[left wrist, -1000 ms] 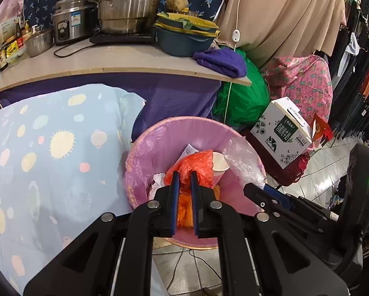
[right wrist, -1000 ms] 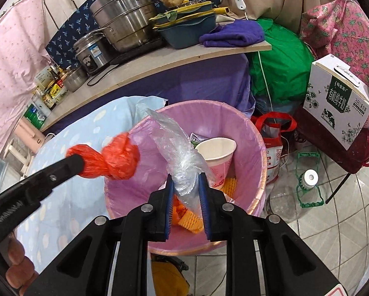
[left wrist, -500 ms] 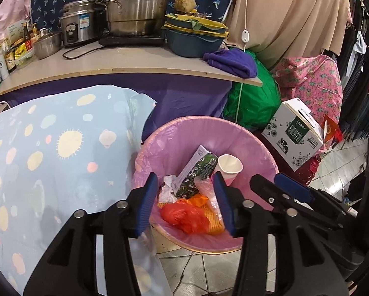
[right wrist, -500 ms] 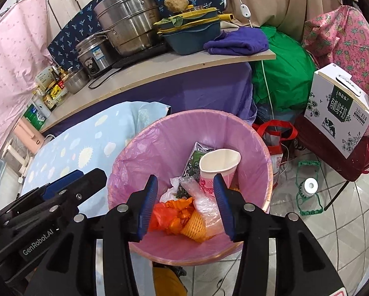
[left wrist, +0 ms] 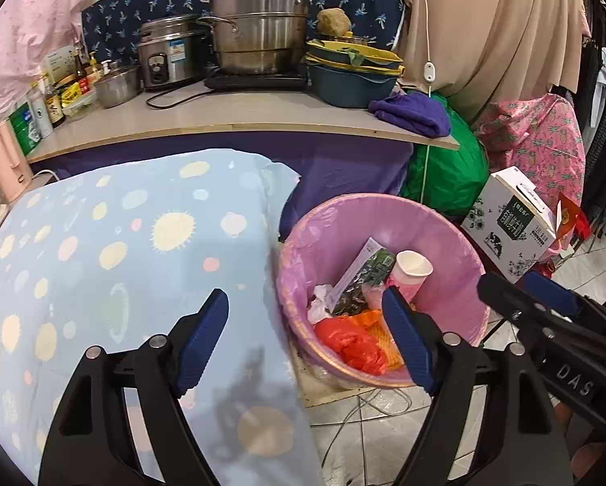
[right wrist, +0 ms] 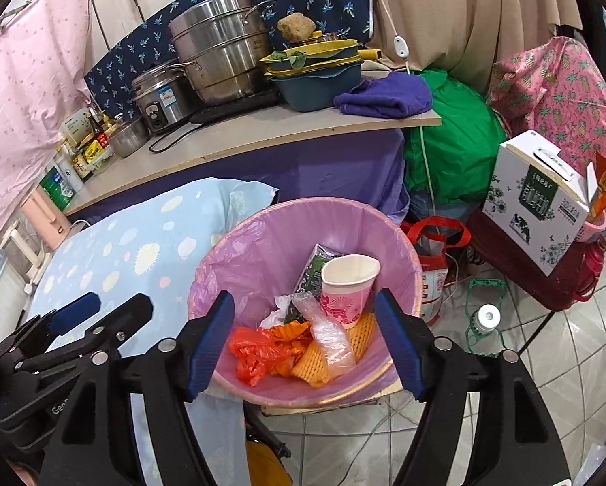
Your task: Collect trash
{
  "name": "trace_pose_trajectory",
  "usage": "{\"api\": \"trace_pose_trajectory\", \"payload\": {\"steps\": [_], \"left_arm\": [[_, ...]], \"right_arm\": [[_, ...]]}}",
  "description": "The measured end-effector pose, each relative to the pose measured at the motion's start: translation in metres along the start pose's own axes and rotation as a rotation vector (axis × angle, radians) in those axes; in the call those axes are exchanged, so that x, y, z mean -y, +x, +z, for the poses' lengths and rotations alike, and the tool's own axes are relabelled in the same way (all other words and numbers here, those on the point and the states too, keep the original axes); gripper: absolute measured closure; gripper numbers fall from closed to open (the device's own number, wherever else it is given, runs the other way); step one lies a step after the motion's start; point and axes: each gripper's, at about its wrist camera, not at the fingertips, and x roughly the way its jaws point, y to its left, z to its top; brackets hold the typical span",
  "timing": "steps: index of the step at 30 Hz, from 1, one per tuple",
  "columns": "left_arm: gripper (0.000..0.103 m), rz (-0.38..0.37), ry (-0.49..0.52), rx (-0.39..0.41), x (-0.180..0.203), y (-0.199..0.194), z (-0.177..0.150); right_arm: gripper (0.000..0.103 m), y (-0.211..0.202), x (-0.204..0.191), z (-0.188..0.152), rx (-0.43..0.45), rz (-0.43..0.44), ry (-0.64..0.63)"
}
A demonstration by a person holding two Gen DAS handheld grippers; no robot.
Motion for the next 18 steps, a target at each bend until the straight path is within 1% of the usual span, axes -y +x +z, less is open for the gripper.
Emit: {"api": "trace_pose_trajectory", "payload": {"steps": [5,7,8,13,18], "left_arm": [[0.021,0.035,-0.009,0.004,-0.007,-0.013,-0.012],[0.014,0.053,-0.011,0.004,-0.009,-0.019,-0.017],[0.013,0.068,-0.009,0.004,-0.009,-0.022,-0.019],[0.012,0.093,0.005,-0.003,-0.012,-0.034,-0.031],[0.01,0.102,-0.019,-0.011,-0.018,-0.044,-0.04]], "right_arm": [[0.028,-0.012,-0.003,-0.009,-0.005,-0.003,-0.006],[0.025,-0.016,-0.006,-0.013,-0.013,-0.005,-0.02],[0.024,-0.019,-0.008,-0.015,-0.015,-0.008,-0.025],[0.02,-0.031,-0.014,-0.024,-0.014,-0.022,-0.054],[0.018,-0.041,-0.022,-0.034,-0.016,-0.038,-0.094]]}}
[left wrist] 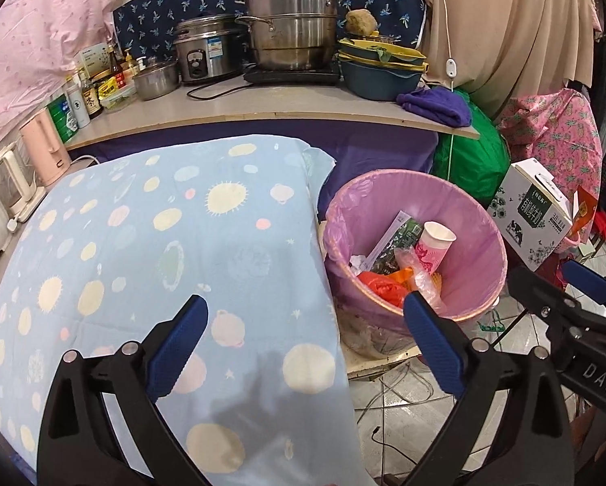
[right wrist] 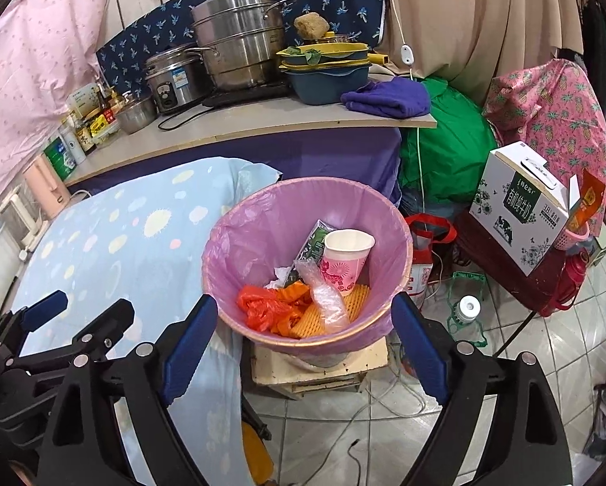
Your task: Collect trash
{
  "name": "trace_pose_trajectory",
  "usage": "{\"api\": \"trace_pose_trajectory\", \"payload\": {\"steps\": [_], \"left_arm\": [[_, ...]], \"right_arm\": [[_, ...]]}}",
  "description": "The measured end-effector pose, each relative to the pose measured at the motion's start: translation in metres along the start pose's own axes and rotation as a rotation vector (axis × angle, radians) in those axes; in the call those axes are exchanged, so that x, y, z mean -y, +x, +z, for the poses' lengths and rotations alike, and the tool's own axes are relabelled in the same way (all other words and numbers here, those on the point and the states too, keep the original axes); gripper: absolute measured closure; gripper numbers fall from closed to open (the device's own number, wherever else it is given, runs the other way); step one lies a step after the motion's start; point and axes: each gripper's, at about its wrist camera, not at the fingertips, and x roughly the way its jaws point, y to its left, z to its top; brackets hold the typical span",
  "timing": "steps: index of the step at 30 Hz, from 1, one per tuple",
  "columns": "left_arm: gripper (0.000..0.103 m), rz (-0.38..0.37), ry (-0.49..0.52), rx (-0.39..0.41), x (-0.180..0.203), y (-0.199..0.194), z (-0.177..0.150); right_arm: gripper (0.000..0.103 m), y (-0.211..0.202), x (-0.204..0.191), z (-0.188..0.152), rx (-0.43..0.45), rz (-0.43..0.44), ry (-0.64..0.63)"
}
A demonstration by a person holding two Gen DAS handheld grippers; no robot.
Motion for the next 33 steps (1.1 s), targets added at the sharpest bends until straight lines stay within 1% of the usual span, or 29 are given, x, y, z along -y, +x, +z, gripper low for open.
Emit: {"api": "trace_pose_trajectory", "payload": {"steps": [9,10,11,21,33], "left_arm": [[0.01,0.03,-0.035,-0.032,-0.009,-0.01,-0.017],[0.01,0.034,-0.034,-0.035,-0.01,-0.011,-0.018],[0.01,0.035,-0.032,-0.037,-0.009,-0.011,-0.02],[0.009,0.05,-0.04,-0.07,-0.011,-0.011,-0.033],[0.009,0.081,-0.04,-0.066,-0.007,-0.014,-0.037]], "right_arm": [[0.015,-0.008,-0.006,-0.013,-0.017,0.016,-0.022],[0.012,-0.008,-0.007,-0.014,-0.017,0.016,-0.028],[0.006,-0.008,-0.009,-0.015,-0.021,0.015,-0.037],[0.006,-0.009,-0.012,-0.022,-0.036,0.007,-0.074],[0.006,-0.007,-0.012,-0.024,-0.032,0.011,-0.096]]}}
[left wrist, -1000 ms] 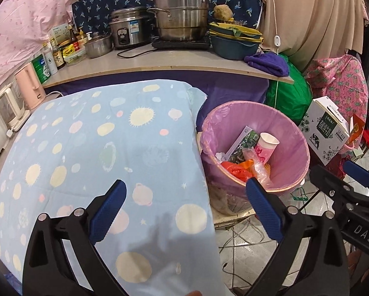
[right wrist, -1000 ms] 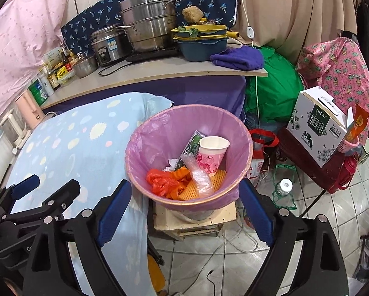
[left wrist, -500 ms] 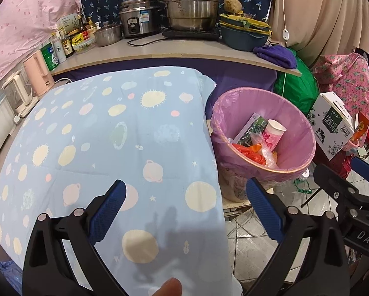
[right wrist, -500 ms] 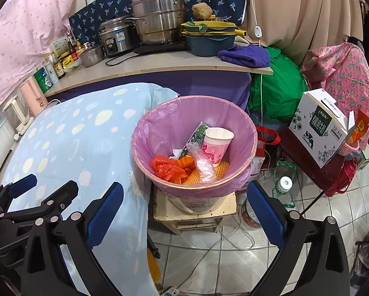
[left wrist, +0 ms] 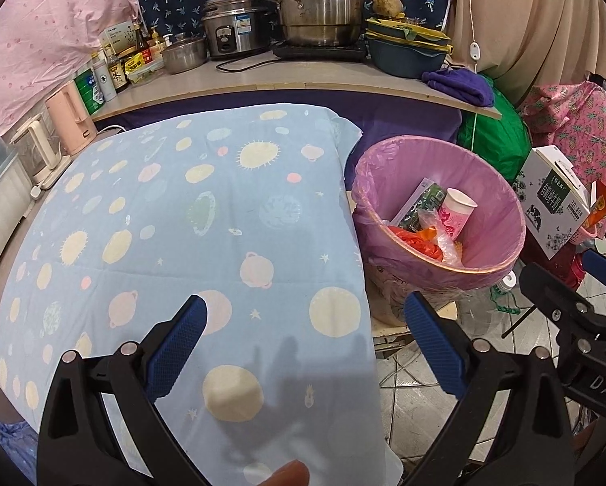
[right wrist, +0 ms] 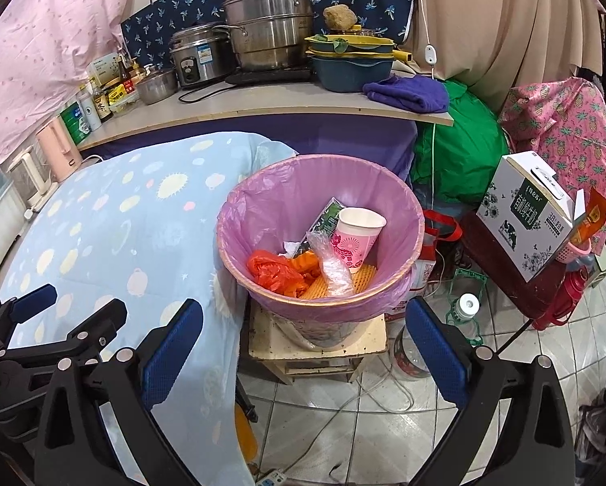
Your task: Collect trash
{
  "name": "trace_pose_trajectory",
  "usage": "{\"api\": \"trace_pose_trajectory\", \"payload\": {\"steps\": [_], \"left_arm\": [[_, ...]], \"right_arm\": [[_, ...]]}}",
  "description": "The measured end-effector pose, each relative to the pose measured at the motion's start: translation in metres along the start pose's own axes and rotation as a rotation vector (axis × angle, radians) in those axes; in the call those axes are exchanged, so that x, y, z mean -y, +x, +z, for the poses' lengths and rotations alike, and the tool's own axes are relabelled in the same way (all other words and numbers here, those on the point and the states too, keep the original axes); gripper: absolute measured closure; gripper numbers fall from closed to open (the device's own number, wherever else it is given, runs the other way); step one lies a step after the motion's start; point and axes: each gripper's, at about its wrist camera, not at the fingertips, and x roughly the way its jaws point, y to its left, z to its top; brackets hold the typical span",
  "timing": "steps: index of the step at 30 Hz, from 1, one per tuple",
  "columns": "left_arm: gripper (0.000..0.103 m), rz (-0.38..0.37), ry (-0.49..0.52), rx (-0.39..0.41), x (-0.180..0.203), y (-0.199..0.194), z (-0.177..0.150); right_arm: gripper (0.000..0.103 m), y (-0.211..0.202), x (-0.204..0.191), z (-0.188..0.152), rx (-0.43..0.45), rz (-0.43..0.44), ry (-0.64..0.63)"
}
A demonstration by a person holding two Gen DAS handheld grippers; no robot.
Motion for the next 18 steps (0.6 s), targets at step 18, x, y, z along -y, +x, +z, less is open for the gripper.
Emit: {"api": "trace_pose_trajectory", "payload": {"steps": [18], "left_arm": [[0.009,0.001,-0.01,-0.037,0.0088,0.0057,-0.0062]], "right_arm": [[0.006,-0.0008,0.0068,-0.0071,-0.005,-0.016,0.003]]}}
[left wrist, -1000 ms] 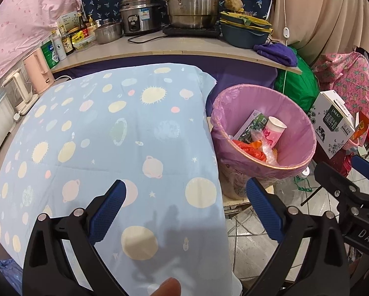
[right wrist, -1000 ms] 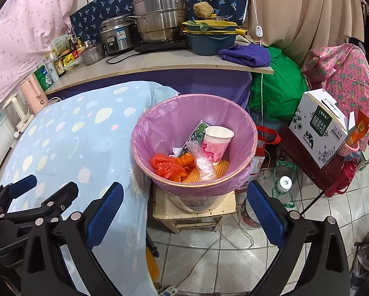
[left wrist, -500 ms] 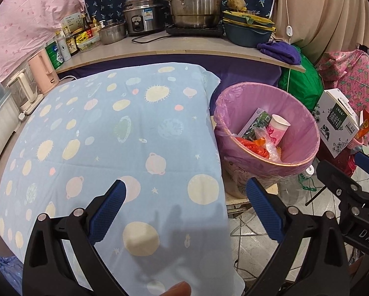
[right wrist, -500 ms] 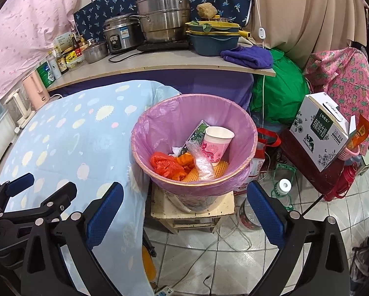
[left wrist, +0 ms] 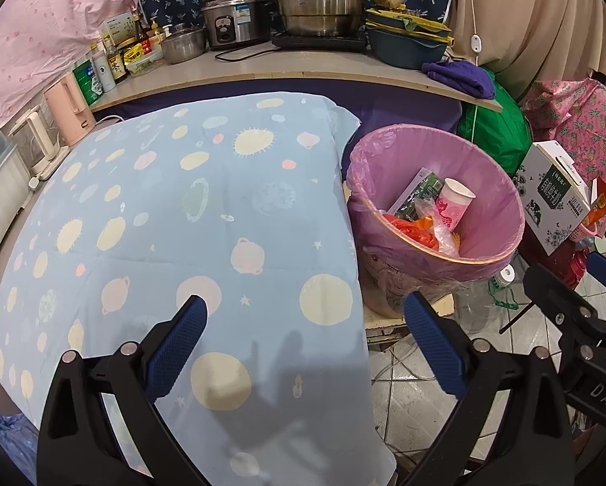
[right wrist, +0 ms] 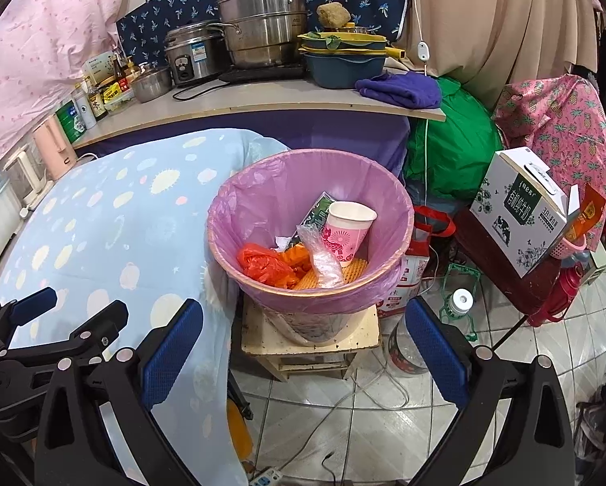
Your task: Collect trash
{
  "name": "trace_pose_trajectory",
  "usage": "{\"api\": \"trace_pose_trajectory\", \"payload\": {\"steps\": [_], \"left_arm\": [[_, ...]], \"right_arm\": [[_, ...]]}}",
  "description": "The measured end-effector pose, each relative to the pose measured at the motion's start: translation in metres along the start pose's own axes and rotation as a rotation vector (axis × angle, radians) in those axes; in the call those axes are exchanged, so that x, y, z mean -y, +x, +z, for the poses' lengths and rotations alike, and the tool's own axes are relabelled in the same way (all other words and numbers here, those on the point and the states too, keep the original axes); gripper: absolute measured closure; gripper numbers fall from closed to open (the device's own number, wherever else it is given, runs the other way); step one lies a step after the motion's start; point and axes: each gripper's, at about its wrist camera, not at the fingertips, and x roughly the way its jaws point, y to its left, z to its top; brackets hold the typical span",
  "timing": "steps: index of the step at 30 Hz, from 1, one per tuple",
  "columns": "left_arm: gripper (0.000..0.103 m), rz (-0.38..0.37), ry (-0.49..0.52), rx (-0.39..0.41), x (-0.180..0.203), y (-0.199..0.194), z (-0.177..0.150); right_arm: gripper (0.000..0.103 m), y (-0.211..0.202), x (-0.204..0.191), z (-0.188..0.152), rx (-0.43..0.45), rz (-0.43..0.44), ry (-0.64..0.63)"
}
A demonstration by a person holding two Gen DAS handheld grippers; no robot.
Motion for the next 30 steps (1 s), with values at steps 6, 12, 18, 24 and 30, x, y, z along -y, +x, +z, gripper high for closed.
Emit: {"api": "trace_pose_trajectory", "payload": {"steps": [6,12,18,24,30], "left_arm": [[0.01,0.007,0.014,-0.006,0.0019,0.0012,-0.0014],[0.01,0.01,0.02,-0.004,0.0024,0.0006,-0.0023],[0.01,0.014,0.028,-0.004,0.0037,0.001,-0.0042],[0.01,0.013,0.031,-0.005,0.0038,0.0007,-0.0046],[0.01,0.029,0.035,0.014,0.0055,-0.0013,-0.0059]], "right_arm": [[0.006,0.0013,0.0017,-0.002,-0.004,-0.001,0.005],[0.006,0.002,0.0028,-0.0031,-0.007,-0.001,0.006],[0.006,0.0027,0.005,-0.0055,-0.01,-0.005,0.008],[0.006,0.0021,0.0059,-0.0073,-0.01,-0.006,0.01],[0.006,0.0024,0.006,-0.0076,-0.011,-0.007,0.011]]}}
